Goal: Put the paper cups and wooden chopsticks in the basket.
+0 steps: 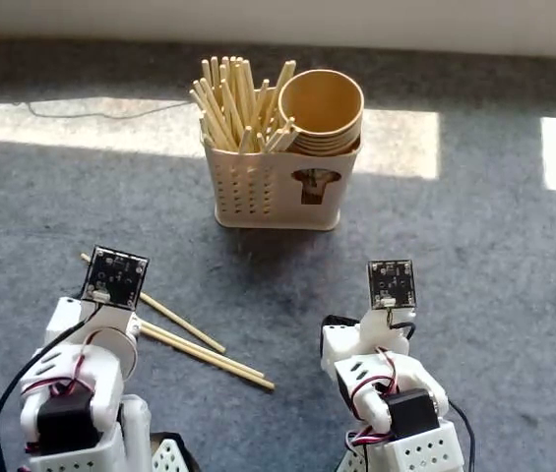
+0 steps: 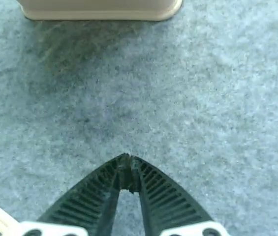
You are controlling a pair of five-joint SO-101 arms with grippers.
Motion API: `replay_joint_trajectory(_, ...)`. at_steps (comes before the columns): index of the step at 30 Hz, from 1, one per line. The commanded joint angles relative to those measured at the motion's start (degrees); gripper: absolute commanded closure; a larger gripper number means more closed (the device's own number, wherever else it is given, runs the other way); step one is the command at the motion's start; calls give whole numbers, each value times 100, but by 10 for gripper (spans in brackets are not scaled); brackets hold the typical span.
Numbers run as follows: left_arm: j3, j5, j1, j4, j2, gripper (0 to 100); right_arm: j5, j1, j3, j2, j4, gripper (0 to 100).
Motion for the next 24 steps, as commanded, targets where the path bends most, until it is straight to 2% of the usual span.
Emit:
replay_joint_trajectory(1,-655,158,-48,-79,207,995,-53,92,637,-110,31,992)
replay_joint_trajectory(4,-954,141,-48,-70,945,974,-53,303,637,-110,31,992)
replay_joint_trajectory(8,-1578,185,-48,-97,2624,960,-53,382,637,-110,31,992)
replay_joint_trajectory(14,-2721,756,-154,-79,4840,955,-53,382,637,-110,31,992)
replay_joint_trajectory(20,-3354,1574,-470,-105,6440,806,-53,382,637,-110,31,992)
replay_joint_trajectory(24,-3635,2092,-646,-185,7055,801,-53,382,637,-110,31,992)
